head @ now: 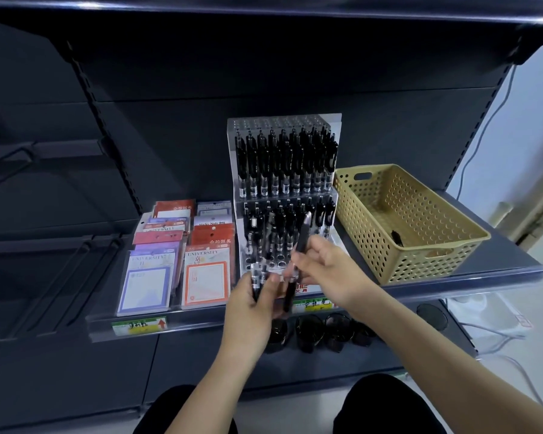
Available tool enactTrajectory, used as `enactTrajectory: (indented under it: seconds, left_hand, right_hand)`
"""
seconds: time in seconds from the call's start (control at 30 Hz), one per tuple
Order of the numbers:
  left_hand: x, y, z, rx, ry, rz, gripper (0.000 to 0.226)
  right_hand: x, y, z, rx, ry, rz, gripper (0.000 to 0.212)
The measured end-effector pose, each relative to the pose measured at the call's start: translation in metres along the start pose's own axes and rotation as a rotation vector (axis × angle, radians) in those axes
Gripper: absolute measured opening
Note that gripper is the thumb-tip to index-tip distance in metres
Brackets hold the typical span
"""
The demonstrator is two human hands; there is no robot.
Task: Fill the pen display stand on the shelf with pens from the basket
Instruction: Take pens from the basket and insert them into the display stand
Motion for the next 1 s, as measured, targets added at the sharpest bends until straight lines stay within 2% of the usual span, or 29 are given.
enactTrajectory:
  seconds: [0.13, 0.23, 0.33, 0.43, 0.6, 0.73, 0.9, 1.0]
  left_hand:
    - [-0.009, -0.006, 0.016, -0.191, -0.057, -0.022, 0.025]
    - [-0.016, -0.007, 0.023, -0.204, -0.037, -0.023, 0.030]
    - [-0.019, -0.005, 0.021, -0.102, -0.033, 0.001, 0.030]
    - [-0.014, -0.003, 0.018, -0.019, -0.099, 0.012, 0.012]
    - [-0.008, -0.001, 0.021, -0.068, -0.068, 0.047, 0.007]
    - [-0.009, -0.001, 0.027, -0.148, -0.011, 0.067, 0.010]
    - [-0.003, 0.001, 0.025, -0.133, -0.050, 0.062, 0.015]
    - [0.002, 0.004, 0.019, -0.110, -0.093, 0.033, 0.017]
  right_hand:
    - [0.006, 0.003, 0.007, -0.030, 0.346, 0.122, 0.015]
    - [0.006, 0.006, 0.012, 0.031, 0.559, 0.221, 0.029]
    - [0.004, 0.005, 0.014, 0.085, 0.633, 0.225, 0.036]
    - [0.005, 0.004, 0.015, 0.126, 0.684, 0.245, 0.035]
    - [0.004, 0.003, 0.027, 0.093, 0.685, 0.193, 0.036]
    - [0.000, 0.005, 0.041, 0.002, 0.454, 0.069, 0.016]
    - [-0.014, 0.005, 0.037, -0.103, -0.388, -0.130, 0.024]
    - [-0.018, 0.002, 0.028, -0.116, -0.575, -0.164, 0.013]
Point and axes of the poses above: each hand's wrist, its own y-axis away from the middle knuckle, its own z-axis out of the back of the hand, x = y × z, the point moved 3 cm from there along -y, towards the middle knuckle, and after that the axes turned 1 degree about y, right-handed, at the moved point
